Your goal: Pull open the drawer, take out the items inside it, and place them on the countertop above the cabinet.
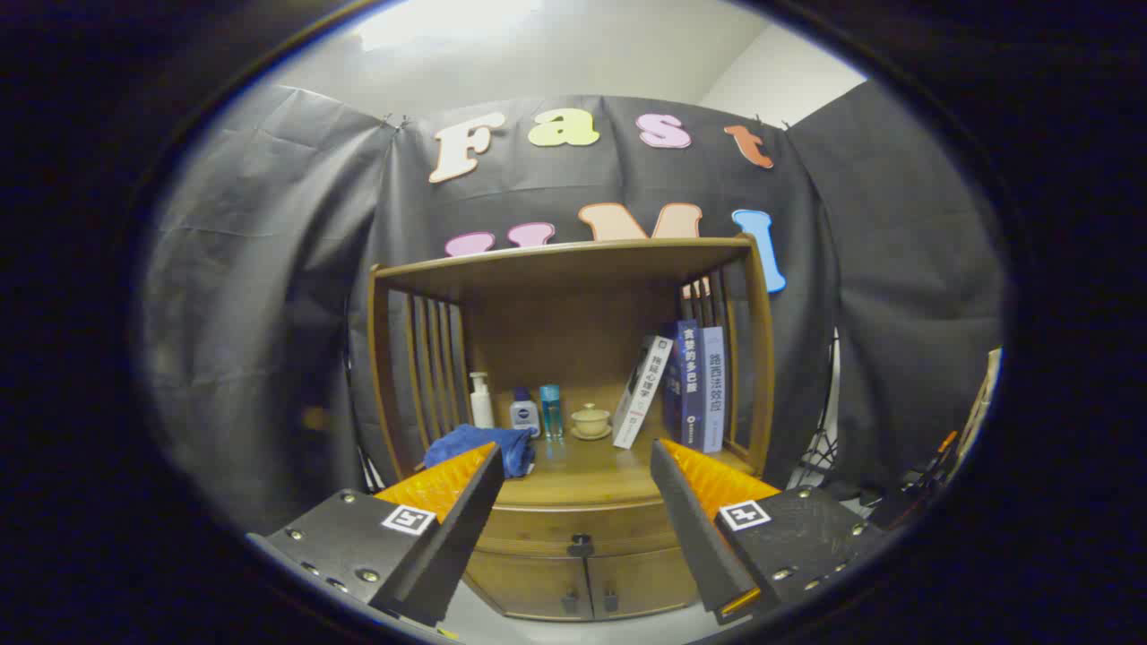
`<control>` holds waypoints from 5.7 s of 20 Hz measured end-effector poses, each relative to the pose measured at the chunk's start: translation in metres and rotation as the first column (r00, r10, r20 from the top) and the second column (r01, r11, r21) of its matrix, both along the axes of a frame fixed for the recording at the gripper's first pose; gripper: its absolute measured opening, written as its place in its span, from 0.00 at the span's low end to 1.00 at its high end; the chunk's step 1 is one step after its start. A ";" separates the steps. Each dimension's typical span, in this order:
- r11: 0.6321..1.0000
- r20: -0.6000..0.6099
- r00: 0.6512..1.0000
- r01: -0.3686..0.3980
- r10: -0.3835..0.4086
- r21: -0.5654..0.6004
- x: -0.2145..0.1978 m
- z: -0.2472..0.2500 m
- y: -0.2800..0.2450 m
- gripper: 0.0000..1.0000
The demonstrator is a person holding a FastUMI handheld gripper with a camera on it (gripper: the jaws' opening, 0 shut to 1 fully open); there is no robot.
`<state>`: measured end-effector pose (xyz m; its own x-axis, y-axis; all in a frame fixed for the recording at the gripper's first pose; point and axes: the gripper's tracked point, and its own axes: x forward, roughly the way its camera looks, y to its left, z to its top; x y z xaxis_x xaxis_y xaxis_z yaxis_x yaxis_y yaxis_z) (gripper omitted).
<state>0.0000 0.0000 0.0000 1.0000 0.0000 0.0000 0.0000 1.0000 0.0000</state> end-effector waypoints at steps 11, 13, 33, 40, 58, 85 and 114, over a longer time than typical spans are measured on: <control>0.998 0.021 1.000 -0.022 0.023 -0.059 -0.006 0.007 0.008 0.99; 0.998 0.031 0.999 -0.022 0.024 -0.056 -0.007 0.010 0.009 0.99; 0.994 -0.004 0.999 -0.034 0.034 -0.107 0.021 -0.047 0.020 0.99; 0.999 -0.047 0.999 0.010 -0.013 -0.044 0.053 -0.091 -0.003 0.99; 0.998 -0.293 0.956 -0.018 -0.002 -0.066 0.121 -0.245 0.024 1.00; 0.995 -0.311 0.945 0.082 -0.096 -0.057 0.107 -0.284 -0.003 0.30; 0.998 -0.334 0.941 0.062 -0.060 -0.005 -0.054 -0.287 -0.001 0.30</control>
